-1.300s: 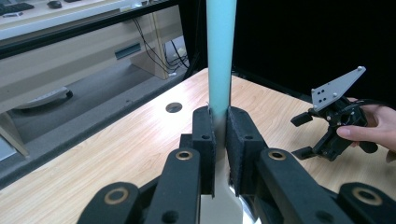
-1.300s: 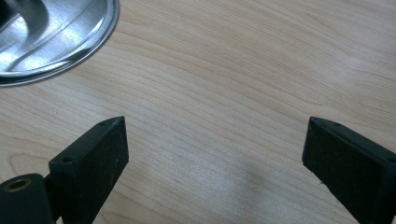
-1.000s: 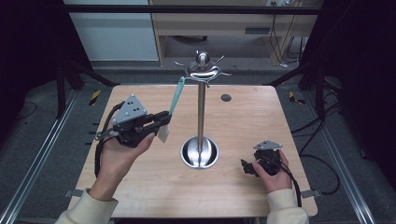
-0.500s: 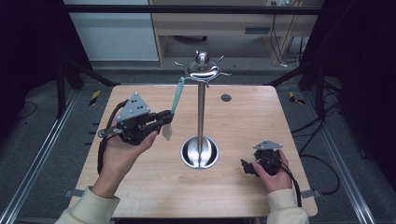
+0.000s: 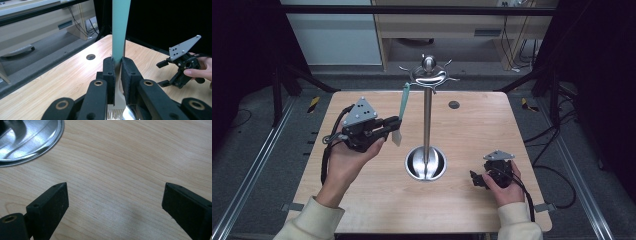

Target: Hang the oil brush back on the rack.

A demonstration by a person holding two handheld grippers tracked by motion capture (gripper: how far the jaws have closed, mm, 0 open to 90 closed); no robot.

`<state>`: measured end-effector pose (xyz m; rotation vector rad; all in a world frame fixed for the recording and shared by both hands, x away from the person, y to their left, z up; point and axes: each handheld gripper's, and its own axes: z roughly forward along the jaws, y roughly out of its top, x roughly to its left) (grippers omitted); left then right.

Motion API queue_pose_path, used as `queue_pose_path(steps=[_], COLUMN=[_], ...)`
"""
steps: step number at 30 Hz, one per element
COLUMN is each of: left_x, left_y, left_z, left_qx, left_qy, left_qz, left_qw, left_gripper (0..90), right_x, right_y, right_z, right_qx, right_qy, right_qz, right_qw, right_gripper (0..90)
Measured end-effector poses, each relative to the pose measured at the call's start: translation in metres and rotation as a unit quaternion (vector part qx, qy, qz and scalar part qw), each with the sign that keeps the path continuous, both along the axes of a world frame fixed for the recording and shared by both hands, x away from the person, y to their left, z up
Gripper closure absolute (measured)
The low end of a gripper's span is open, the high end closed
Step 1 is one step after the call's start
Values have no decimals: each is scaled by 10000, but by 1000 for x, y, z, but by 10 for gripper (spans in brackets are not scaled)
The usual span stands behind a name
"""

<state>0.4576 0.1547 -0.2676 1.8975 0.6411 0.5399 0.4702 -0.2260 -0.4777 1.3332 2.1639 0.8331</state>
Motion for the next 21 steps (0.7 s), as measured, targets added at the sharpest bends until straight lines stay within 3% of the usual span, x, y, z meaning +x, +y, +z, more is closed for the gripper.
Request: queue_pose_path(steps=[21], left_x=[2], left_y=[2], left_z=[0], left_qx=[-34], left_qy=[36], left_qz=[-21], left_qw=[10000], left_gripper=[814], right_x=[0], right_y=[0], right_z=[0], right_qx=[7], right_qy=[4], right_qz=[2], right_qw=[10000], right_gripper=[77])
